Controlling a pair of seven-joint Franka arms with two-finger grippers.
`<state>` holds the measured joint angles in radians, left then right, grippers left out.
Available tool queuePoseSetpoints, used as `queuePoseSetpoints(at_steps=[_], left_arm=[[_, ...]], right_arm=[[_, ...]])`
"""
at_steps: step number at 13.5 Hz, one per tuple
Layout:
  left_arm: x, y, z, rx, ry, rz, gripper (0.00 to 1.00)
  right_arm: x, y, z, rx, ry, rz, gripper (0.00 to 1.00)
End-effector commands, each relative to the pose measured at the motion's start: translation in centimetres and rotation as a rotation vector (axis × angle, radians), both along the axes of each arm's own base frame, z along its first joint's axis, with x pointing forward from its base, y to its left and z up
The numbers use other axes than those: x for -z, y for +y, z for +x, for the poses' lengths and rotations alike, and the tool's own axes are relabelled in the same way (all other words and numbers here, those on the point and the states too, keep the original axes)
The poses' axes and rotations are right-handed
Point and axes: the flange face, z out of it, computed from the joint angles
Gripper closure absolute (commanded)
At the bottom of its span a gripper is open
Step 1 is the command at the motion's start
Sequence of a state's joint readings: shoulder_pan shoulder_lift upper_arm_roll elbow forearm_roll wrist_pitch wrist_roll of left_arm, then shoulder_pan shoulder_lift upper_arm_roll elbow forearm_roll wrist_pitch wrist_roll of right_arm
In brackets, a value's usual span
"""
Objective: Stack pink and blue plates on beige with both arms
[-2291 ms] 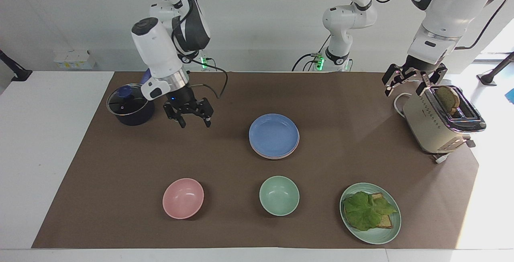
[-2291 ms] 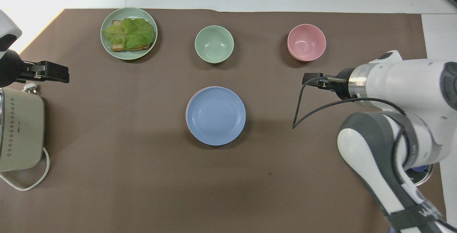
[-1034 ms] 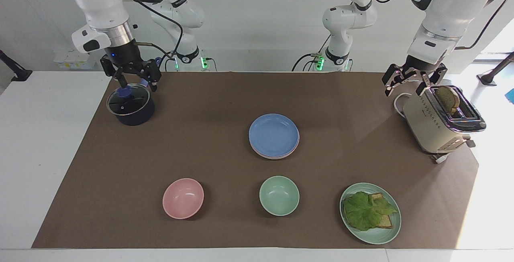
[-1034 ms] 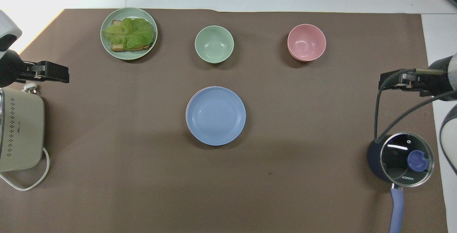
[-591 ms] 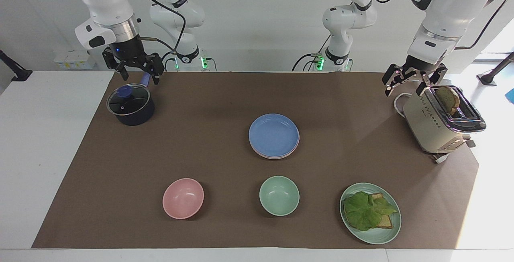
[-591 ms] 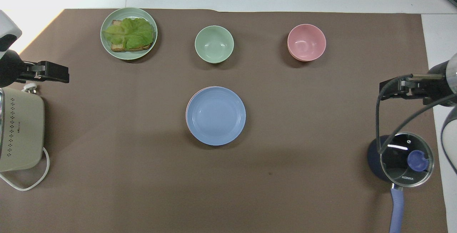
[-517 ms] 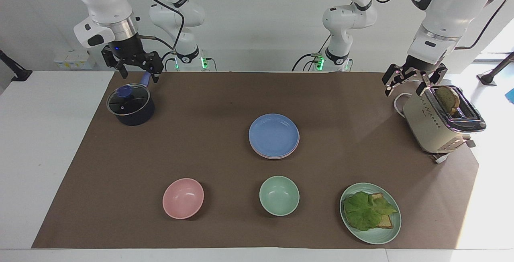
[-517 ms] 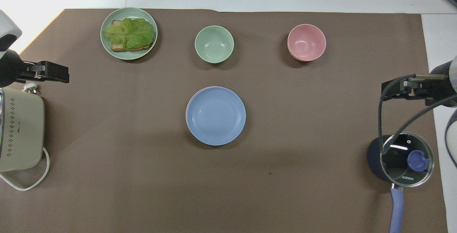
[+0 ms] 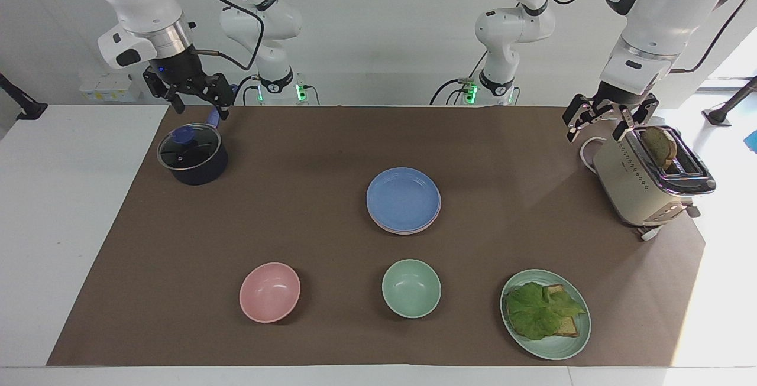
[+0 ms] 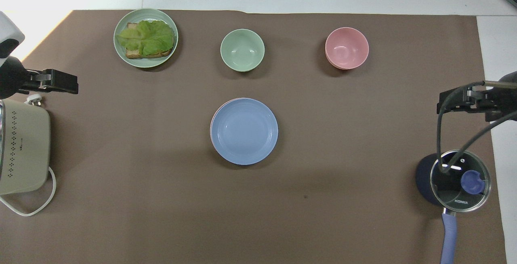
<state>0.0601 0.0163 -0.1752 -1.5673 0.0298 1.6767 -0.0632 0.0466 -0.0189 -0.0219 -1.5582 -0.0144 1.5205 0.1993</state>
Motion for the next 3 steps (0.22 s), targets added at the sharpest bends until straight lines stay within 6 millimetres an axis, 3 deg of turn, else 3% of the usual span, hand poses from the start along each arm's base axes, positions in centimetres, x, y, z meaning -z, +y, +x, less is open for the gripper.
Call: queuePoseSetpoints(at_steps=[1,3], left_arm=[[-0.38,0.32,-0.37,-0.003,0.007,-0.010,0.00],[-0.45,0.33,-0.37,-0.003,0.005,-0.009,0.00]], right_arm=[[-0.32,0.31,-0.46,-0.034,-0.001,0.024,0.00],[-0.33,0.33,-0.58,-0.033,0.000,0.026,0.00]])
